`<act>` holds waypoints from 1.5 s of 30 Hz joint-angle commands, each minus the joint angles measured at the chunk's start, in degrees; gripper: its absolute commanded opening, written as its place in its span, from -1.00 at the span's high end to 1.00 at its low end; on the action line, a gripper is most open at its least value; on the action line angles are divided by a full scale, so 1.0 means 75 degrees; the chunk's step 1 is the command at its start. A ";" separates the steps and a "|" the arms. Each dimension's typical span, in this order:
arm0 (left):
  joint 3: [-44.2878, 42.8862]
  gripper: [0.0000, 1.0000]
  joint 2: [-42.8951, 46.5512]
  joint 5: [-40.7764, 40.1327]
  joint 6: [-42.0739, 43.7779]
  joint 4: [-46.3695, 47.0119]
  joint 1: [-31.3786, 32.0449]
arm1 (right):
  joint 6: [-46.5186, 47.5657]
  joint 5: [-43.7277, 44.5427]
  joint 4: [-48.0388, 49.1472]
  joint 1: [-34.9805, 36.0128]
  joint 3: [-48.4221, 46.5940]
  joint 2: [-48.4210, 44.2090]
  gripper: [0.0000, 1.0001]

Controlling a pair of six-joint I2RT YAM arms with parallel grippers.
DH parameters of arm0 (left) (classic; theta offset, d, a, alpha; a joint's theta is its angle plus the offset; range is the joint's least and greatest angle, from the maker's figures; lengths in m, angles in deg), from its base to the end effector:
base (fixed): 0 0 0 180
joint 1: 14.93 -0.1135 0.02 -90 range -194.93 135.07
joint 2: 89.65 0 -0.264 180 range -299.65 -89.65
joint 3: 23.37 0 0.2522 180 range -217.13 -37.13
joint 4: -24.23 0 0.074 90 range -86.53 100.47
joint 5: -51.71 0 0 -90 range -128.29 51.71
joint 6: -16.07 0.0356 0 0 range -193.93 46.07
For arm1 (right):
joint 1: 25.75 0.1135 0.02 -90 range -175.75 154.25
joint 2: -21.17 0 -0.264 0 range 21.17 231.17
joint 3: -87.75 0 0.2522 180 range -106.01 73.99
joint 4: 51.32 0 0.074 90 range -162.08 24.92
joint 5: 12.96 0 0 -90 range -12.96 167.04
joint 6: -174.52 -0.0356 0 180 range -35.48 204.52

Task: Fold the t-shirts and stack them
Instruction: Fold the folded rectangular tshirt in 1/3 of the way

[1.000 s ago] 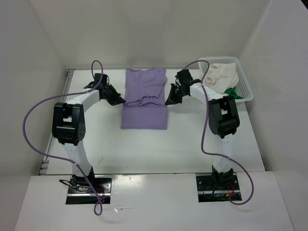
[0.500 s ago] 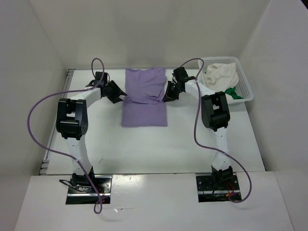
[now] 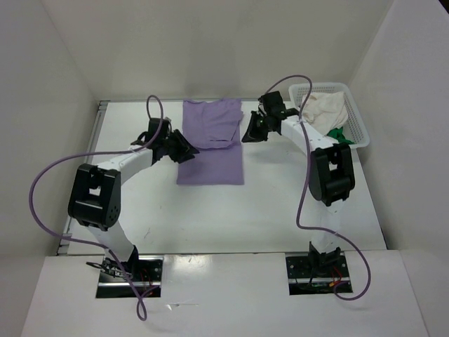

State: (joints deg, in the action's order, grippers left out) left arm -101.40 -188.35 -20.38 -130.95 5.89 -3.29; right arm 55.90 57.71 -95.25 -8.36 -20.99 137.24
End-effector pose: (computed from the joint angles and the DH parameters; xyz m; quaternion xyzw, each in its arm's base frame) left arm 0.3697 -0.0873 0.2175 -0.2821 0.8485 -0.3558 0.2719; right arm 0.4292 0.1468 0.2345 0.0356 0.9310 0.2736 0.2391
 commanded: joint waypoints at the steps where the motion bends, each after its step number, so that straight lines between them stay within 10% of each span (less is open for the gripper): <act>1: 0.0389 0.20 -0.0258 0.0038 0.0265 0.0177 -0.0087 | 0.0090 -0.0305 0.0121 0.0470 0.0674 -0.0277 0.90; 12: 0.1537 0.20 -0.0692 0.0120 0.0336 0.0259 -0.0087 | -0.0472 0.0126 0.0613 0.0986 0.2701 -0.0288 1.00; 25: 0.3342 0.04 0.1894 -0.0407 0.0639 -0.1076 0.0839 | -0.1106 0.0070 0.0649 0.1057 0.6159 -0.2724 1.00; 32: 0.2863 -0.04 0.2822 -0.0702 0.1039 -0.1955 0.0757 | -0.0930 -0.0257 -0.0160 0.1057 0.5025 -0.3300 0.64; 37: 0.2780 -0.01 0.2894 -0.0022 0.0736 -0.1793 0.0757 | -0.0778 -0.1065 0.0400 0.1126 0.3830 -0.2798 0.99; 45: 0.2944 0.01 0.2239 0.0940 0.0371 -0.1171 0.0944 | -0.0613 -0.1476 0.0975 0.1631 0.1697 -0.0314 0.99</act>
State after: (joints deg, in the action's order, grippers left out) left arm -79.35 -168.87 -17.56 -126.95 -4.73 3.12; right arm 49.93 48.83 -90.29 2.76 -4.05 129.11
